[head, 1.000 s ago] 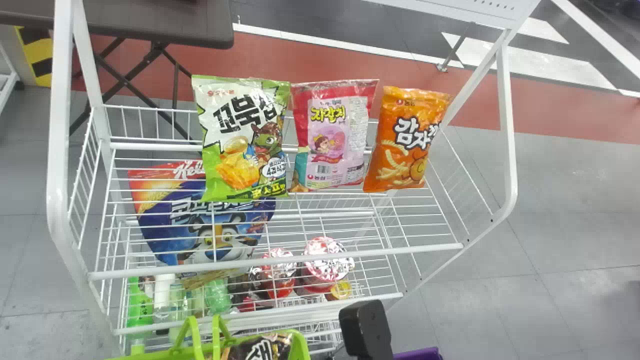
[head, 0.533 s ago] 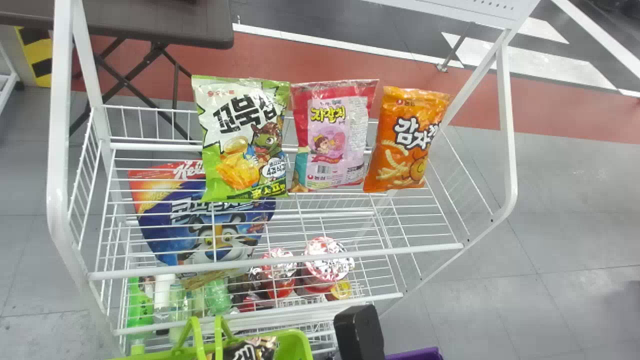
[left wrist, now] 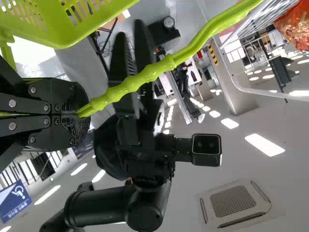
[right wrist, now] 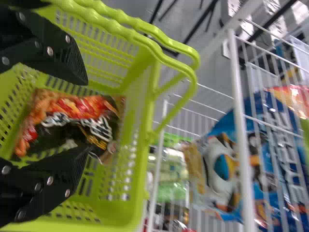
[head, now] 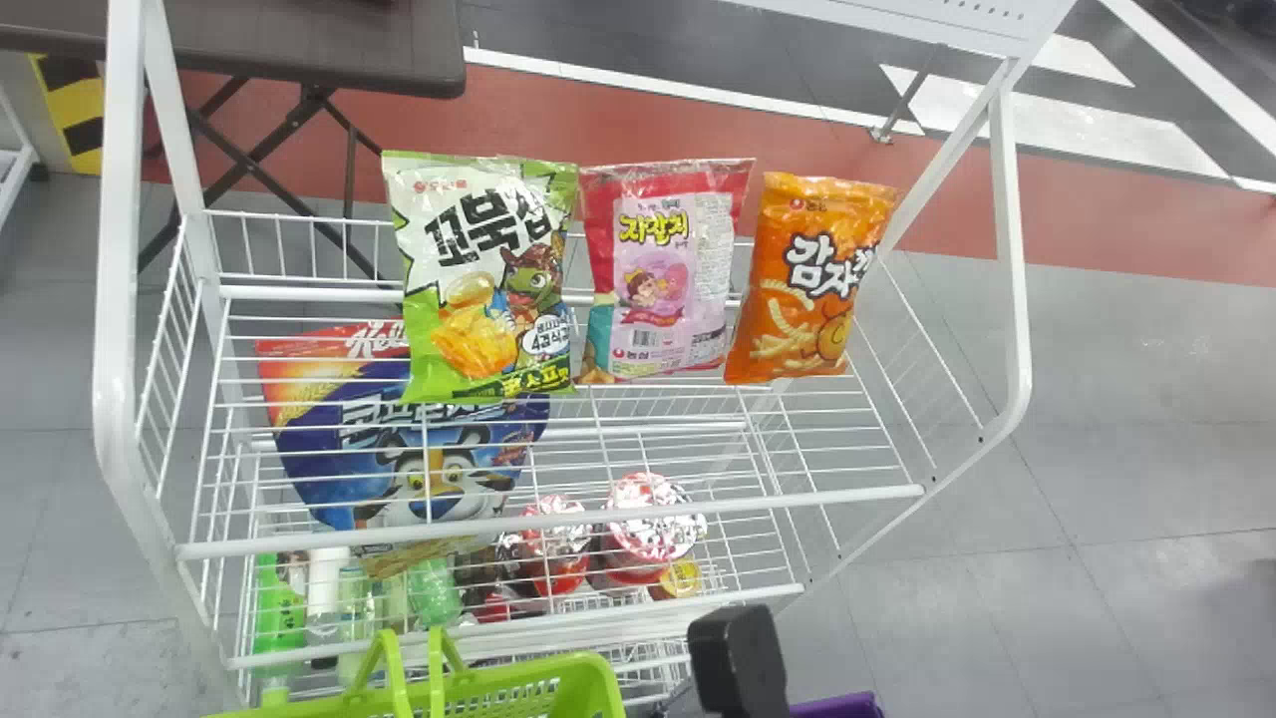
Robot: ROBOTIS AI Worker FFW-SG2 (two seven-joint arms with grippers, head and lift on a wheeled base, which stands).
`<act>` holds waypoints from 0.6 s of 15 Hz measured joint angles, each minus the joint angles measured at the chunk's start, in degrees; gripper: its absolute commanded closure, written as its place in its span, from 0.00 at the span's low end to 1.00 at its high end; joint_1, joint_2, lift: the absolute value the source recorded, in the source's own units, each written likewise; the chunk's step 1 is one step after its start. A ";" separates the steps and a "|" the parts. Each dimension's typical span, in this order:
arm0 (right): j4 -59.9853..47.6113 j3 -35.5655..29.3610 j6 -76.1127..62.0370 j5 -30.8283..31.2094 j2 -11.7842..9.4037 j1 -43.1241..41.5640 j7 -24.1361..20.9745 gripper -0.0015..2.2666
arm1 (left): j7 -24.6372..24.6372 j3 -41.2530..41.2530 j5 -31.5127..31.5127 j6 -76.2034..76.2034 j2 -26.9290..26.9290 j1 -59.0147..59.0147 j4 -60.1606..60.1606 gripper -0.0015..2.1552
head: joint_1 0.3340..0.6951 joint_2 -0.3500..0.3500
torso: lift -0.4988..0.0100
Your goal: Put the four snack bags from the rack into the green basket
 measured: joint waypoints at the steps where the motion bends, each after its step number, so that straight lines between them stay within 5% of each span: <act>1: 0.85 -0.23 -5.07 0.08 0.11 -0.52 -1.64 0.04 | 0.00 -0.03 -0.07 0.00 0.00 0.00 0.00 0.99 | 1.00 0.00 | 0.97; 6: 15.23 3.39 -44.31 2.96 0.66 -11.73 -12.79 0.04 | 0.00 -1.87 -1.81 0.17 -0.08 -0.66 0.22 0.99 | 1.00 0.00 | 0.97; 9: 25.41 6.03 -51.70 6.27 2.77 -23.11 -15.36 0.04 | 0.00 -2.66 -2.17 0.16 -0.01 -0.70 0.45 0.99 | 1.00 0.01 | 0.97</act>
